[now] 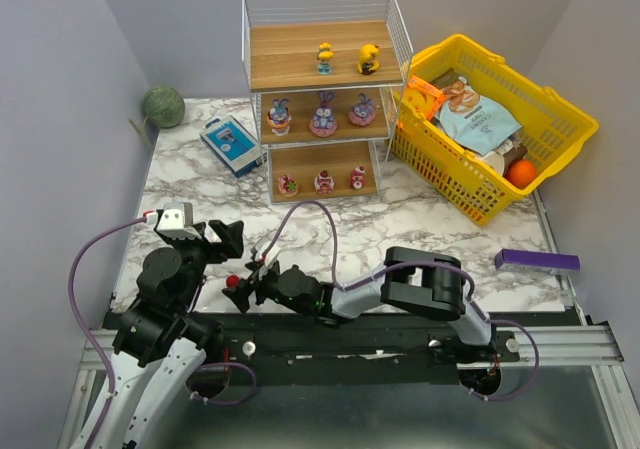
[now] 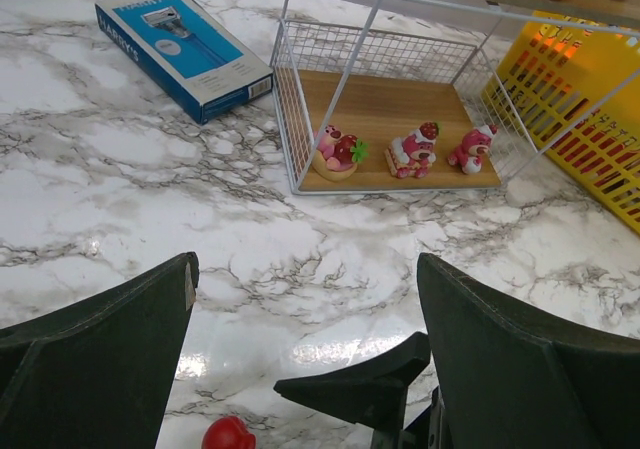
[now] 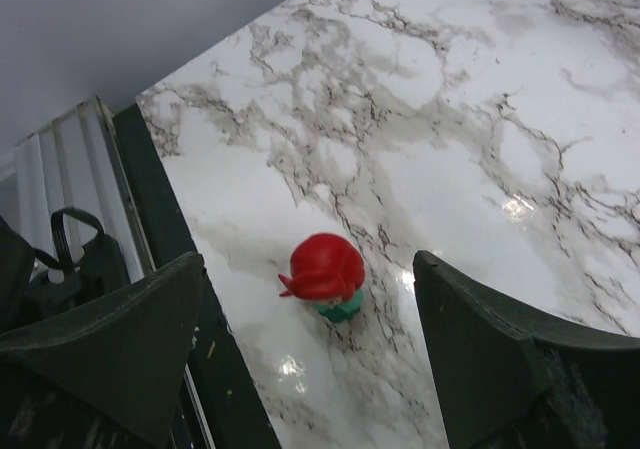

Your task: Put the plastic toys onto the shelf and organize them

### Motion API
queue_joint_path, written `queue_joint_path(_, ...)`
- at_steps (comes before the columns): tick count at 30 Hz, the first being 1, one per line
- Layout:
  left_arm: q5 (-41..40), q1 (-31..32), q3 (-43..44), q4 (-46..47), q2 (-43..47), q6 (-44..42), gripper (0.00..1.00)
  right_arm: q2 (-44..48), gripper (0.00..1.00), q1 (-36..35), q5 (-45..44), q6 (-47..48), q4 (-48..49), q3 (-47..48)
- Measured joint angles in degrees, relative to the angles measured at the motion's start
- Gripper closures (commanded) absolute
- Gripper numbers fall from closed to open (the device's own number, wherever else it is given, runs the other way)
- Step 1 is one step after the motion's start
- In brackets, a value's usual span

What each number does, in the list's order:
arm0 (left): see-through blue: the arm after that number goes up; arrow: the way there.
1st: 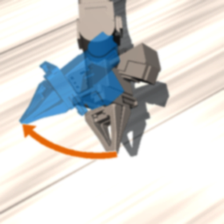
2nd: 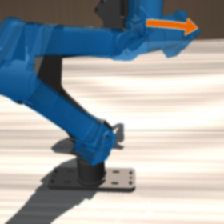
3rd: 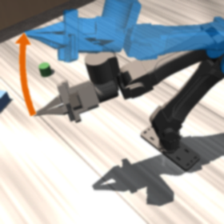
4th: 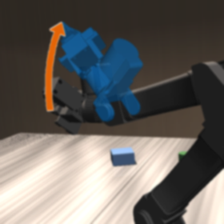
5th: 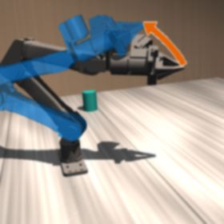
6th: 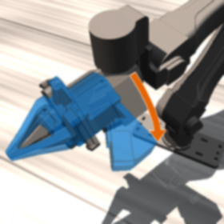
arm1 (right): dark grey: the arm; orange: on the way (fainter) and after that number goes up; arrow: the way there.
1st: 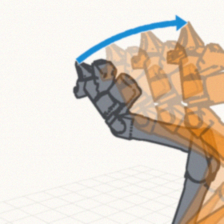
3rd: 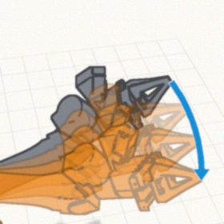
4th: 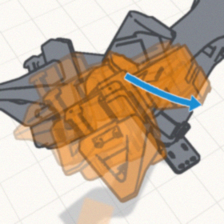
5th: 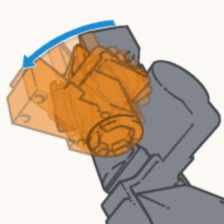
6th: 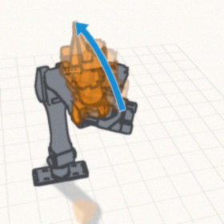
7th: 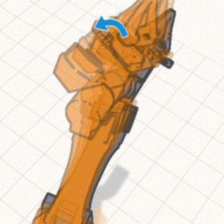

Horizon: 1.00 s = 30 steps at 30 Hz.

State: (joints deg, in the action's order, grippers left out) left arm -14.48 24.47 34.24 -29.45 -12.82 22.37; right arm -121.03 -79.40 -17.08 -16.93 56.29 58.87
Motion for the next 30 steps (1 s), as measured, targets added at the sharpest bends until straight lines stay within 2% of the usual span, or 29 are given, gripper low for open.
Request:
queue_joint_path(7,-0.66,0.0,0.0,-0.04,0.0,0.0,0.01,-2.86,0.09,0.0,-0.44,0.0,-1.95,5.29)
queue_joint_path(11,-2.8,0.0,0.0,-0.22,0.28,0.04,0.01,-4.2,0.13,0.0,-0.48,-0.15,-2.91,6.12)
queue_joint_path(22,-5.92,0.0,0.0,-0.68,0.98,0.24,0.01,-7.89,0.34,0.0,-0.44,-1.03,-5.38,8.33)
queue_joint_path(26,-5.92,0.0,0.0,-0.68,0.98,0.26,0.01,-7.98,0.5,0.0,-0.46,-1.07,-5.77,8.72)
queue_joint_path(30,-5.92,0.0,0.0,-0.7,0.98,0.26,0.01,-8.2,0.6,0.0,-0.46,-1.29,-6.49,9.51)
